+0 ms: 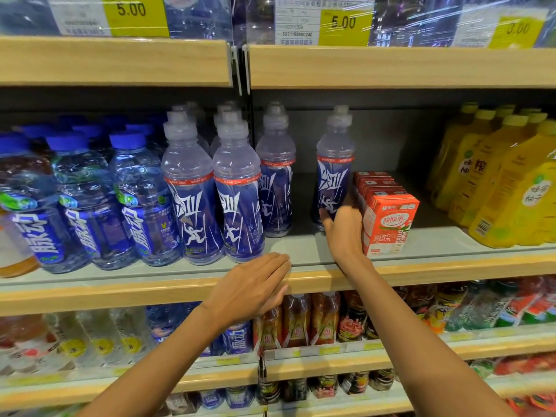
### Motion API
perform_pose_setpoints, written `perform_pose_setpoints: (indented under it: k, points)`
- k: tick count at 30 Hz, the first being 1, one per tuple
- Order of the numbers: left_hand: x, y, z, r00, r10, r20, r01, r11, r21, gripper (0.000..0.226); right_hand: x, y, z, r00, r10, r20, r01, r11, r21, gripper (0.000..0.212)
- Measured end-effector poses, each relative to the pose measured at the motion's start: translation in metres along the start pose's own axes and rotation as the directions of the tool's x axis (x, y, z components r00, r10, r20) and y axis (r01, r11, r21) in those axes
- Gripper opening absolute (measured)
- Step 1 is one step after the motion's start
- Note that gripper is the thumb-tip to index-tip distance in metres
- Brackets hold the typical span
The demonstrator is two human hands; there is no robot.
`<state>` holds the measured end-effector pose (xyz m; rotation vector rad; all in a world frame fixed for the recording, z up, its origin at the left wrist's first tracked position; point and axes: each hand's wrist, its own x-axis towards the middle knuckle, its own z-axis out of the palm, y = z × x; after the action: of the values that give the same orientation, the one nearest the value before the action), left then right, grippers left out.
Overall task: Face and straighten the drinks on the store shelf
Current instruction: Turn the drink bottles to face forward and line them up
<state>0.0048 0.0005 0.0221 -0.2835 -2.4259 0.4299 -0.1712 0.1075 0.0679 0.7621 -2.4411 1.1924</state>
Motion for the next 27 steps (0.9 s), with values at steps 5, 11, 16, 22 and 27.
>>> perform_pose_setpoints:
  k: [5,11,16,22,27]
  points:
    - [-0.012,-0.006,0.002,1.0,0.026,-0.014,-0.025,0.999,0.043,0.039,-0.037,-0.008,-0.007,0.98,-0.111,-0.163,0.145,0.967,0.21,0.036]
    - [-0.015,-0.008,0.006,0.995,0.092,-0.046,-0.086,0.988,0.126,0.038,-0.016,-0.043,0.01,0.986,-0.062,0.156,-0.021,0.876,0.482,0.027]
    - [-0.016,-0.007,0.008,0.991,0.112,-0.069,-0.102,0.985,0.141,0.038,0.001,-0.06,0.037,0.981,-0.061,0.184,-0.057,0.816,0.575,0.057]
    - [-0.015,-0.006,0.004,0.993,0.098,-0.06,-0.09,0.989,0.12,0.038,0.011,-0.059,0.051,0.972,-0.116,0.204,-0.026,0.81,0.586,0.057]
    - [-0.011,-0.003,-0.003,0.998,0.049,-0.034,-0.045,0.995,0.088,0.038,0.008,-0.053,0.043,0.956,-0.128,0.265,-0.065,0.786,0.615,0.056]
